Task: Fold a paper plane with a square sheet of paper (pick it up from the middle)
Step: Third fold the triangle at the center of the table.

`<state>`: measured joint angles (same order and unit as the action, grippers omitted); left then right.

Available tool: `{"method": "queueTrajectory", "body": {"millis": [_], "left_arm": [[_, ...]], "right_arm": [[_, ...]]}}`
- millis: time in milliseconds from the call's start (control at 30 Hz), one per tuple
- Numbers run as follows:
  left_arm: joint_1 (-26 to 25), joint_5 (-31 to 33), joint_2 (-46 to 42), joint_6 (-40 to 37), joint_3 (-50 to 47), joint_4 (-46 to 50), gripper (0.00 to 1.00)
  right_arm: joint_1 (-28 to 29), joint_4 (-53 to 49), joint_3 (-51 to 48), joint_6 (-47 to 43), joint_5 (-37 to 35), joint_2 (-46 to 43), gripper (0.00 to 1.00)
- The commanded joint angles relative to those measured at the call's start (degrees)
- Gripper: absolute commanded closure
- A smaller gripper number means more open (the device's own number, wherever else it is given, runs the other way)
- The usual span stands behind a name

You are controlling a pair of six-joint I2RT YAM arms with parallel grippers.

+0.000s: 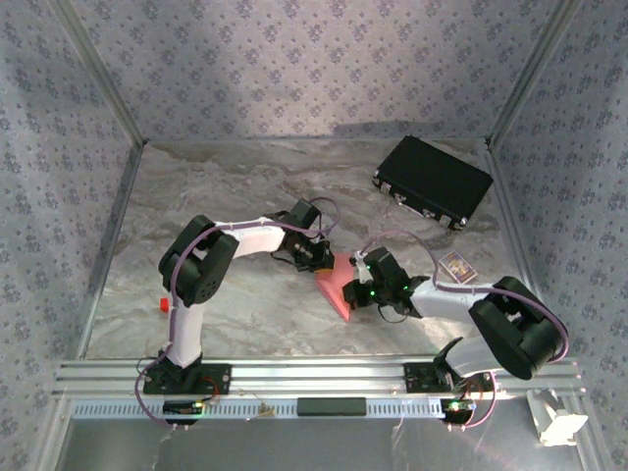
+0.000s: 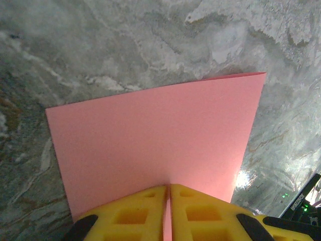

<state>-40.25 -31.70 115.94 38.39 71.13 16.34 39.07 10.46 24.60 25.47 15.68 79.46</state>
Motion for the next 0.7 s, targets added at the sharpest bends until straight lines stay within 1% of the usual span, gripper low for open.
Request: {"method": "queueTrajectory", "body": {"millis": [0, 667], "left_arm": [[-0.37, 2.27, 0.87, -0.39, -1.45, 2.91, 0.89], [-0.44, 2.26, 0.86, -0.38, -1.52, 2.91, 0.89]], "right_arm": [[-0.29, -1.32, 1.24, -0.86, 0.03, 0.42, 1.00], [-0.37, -2.94, 1.33, -0.79, -1.30, 0.92, 1.00]]}}
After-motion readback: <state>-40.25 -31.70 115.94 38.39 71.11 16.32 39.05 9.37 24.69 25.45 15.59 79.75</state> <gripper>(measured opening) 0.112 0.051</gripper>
